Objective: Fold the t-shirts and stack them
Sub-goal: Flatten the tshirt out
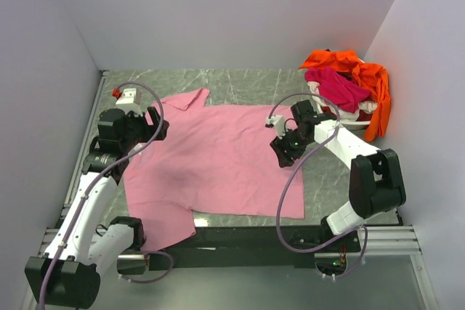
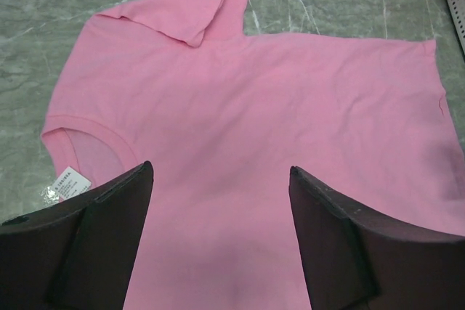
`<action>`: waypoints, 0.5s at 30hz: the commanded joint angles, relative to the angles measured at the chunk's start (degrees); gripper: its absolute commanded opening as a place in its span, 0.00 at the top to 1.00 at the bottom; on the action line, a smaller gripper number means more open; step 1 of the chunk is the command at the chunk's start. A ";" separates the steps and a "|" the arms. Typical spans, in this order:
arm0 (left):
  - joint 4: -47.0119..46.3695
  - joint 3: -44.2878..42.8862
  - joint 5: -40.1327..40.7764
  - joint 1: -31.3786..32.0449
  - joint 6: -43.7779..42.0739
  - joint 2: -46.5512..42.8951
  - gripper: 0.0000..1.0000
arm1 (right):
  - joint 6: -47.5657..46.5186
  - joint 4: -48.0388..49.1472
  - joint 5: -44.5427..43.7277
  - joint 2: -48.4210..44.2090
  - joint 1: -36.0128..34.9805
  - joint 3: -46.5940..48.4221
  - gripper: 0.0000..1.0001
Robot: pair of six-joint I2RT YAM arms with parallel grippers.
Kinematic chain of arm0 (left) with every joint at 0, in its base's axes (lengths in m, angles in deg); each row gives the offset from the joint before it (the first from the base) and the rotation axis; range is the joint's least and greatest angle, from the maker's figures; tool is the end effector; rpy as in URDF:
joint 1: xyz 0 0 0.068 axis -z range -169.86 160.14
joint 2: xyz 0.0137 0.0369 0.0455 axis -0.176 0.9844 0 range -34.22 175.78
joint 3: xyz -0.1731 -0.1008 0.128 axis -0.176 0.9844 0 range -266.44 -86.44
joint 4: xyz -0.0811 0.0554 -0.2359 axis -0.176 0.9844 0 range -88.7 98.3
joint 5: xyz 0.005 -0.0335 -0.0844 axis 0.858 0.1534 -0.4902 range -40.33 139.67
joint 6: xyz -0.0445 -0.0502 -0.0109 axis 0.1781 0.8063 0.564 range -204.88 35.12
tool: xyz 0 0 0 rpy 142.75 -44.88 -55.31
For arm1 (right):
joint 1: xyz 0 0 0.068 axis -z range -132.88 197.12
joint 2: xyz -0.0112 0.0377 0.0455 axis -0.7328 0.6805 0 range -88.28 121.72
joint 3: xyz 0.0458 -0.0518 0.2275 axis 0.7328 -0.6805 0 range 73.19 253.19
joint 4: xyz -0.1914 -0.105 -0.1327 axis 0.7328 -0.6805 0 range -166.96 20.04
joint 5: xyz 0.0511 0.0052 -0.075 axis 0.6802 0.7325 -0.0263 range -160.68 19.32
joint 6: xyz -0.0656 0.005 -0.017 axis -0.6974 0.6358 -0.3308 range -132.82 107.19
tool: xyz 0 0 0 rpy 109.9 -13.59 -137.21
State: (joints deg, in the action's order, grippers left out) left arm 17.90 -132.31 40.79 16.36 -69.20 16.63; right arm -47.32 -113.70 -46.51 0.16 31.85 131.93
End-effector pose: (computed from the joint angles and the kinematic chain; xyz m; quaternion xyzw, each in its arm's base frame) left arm 0.2360 -0.0341 0.2820 -0.0245 0.8253 -0.1694 0.5382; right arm 0.2702 0.0968 0.1563 -0.4345 0.8651 0.1807 0.1735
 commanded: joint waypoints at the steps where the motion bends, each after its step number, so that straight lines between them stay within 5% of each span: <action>1: -2.10 0.34 2.21 0.11 -0.22 -0.05 0.19 | 1.45 2.79 -2.62 0.76 -1.52 -0.47 0.39; 15: -2.62 0.52 1.86 0.20 -0.39 -1.98 0.20 | 3.48 2.88 -11.06 6.92 -6.35 -0.46 0.50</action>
State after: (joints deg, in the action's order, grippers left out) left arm 17.90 -131.93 42.60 16.38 -69.18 15.76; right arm -44.02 -111.10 -54.49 6.85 25.62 131.66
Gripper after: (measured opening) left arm 0.806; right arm 0.510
